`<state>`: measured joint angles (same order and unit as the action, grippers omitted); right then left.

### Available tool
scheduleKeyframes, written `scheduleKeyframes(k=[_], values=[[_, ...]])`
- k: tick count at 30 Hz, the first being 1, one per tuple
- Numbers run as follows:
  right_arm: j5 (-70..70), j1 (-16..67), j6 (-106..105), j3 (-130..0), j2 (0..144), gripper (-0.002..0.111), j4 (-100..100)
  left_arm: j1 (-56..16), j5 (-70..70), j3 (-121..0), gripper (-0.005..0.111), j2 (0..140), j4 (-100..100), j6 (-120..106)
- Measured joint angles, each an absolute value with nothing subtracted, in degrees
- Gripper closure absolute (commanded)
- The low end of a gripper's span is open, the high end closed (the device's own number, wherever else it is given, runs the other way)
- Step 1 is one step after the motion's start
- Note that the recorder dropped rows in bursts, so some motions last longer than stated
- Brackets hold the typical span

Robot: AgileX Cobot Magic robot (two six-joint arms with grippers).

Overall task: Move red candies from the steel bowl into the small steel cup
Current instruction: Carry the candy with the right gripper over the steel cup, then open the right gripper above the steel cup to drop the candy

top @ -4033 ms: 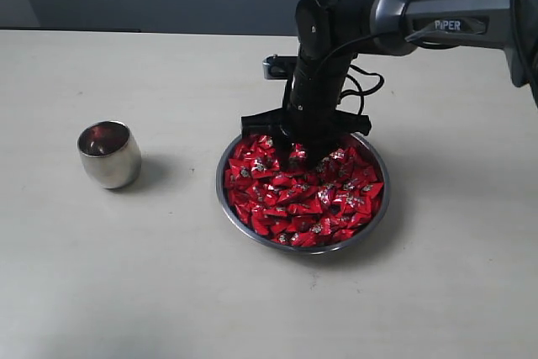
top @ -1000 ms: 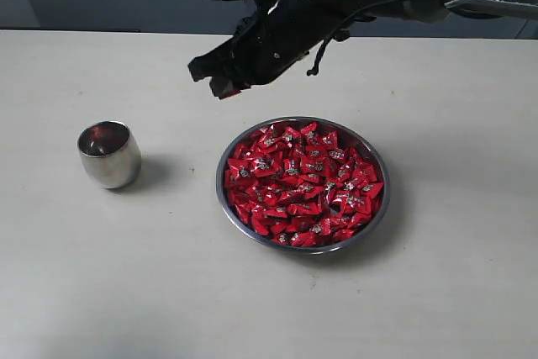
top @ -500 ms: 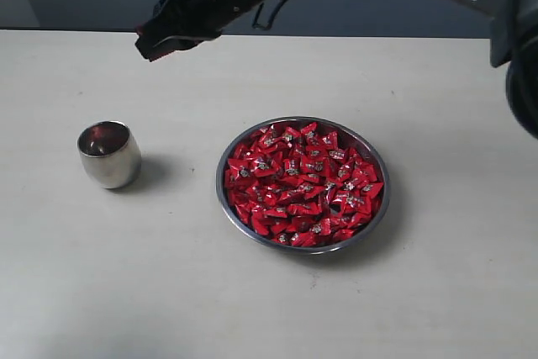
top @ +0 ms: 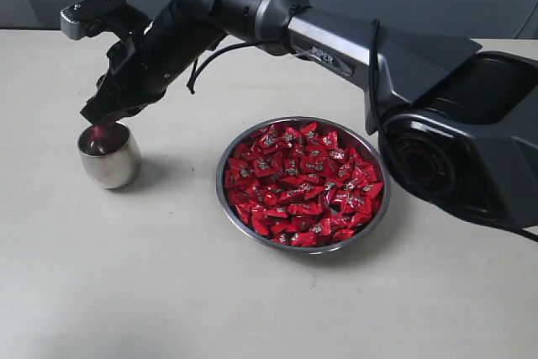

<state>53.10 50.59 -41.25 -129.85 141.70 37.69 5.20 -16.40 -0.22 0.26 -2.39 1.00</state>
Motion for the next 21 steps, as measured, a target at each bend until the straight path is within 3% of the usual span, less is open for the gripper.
scheduleKeyframes(k=[16,21], values=[[45.83,52.50,-36.15,-130.51,143.72,0.109,37.58,5.20,-16.40,-0.22,0.106,0.26,-2.39,1.00],[45.77,52.50,-35.95,-130.51,143.72,0.087,37.58,5.20,-16.40,-0.22,0.106,0.26,-2.39,1.00]])
